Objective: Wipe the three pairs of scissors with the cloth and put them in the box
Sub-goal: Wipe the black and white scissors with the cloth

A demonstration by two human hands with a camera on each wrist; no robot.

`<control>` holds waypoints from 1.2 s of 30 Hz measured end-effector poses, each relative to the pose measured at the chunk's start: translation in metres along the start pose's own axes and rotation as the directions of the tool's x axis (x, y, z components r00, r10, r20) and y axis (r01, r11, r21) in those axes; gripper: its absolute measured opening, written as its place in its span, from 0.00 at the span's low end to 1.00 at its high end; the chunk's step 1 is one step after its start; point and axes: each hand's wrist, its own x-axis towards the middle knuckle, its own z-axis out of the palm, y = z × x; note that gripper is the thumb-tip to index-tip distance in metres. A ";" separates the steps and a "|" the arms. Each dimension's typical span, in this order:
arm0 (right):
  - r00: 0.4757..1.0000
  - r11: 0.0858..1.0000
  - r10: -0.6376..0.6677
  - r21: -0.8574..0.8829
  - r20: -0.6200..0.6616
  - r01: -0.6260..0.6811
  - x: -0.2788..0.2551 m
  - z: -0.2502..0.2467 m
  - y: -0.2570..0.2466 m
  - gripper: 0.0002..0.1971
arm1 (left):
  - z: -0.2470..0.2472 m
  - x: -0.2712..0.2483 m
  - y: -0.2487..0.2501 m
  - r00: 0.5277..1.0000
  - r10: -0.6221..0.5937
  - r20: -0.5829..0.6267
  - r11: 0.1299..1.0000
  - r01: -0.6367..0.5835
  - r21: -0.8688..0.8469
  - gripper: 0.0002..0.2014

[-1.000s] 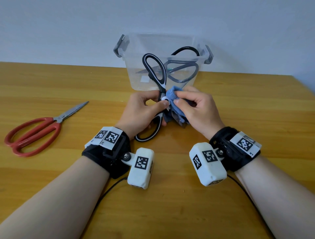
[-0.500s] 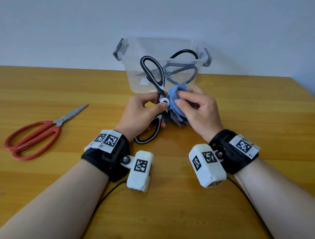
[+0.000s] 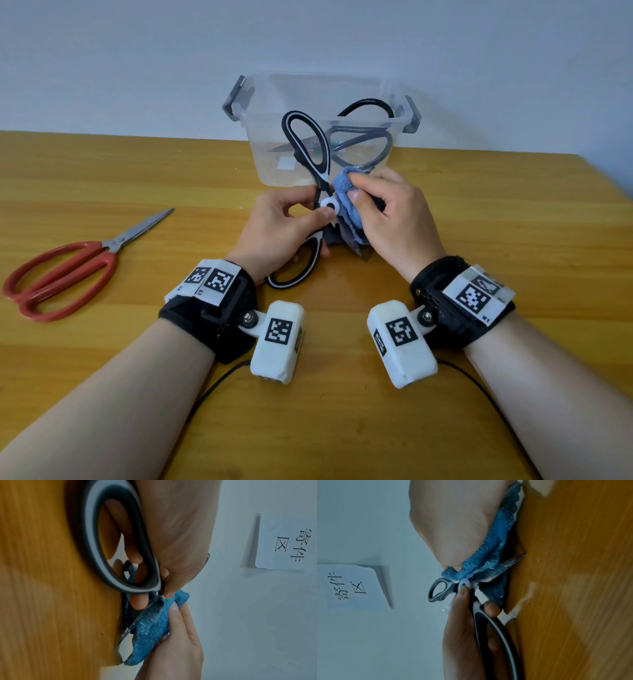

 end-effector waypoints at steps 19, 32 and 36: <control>0.917 0.834 0.389 0.456 -0.088 -0.310 0.000 -0.003 0.005 0.08 | 0.000 0.000 -0.002 1.000 -0.019 0.002 0.992 0.019 -0.125 0.17; 0.891 0.658 0.252 0.608 0.378 -0.444 0.000 -0.012 0.001 0.14 | 0.004 0.003 -0.003 0.998 -0.022 -0.054 0.975 0.009 -0.220 0.12; 0.878 0.580 0.284 0.660 0.386 -0.478 0.000 -0.013 0.000 0.13 | 0.003 0.003 -0.004 0.999 -0.003 -0.046 0.977 -0.007 -0.215 0.13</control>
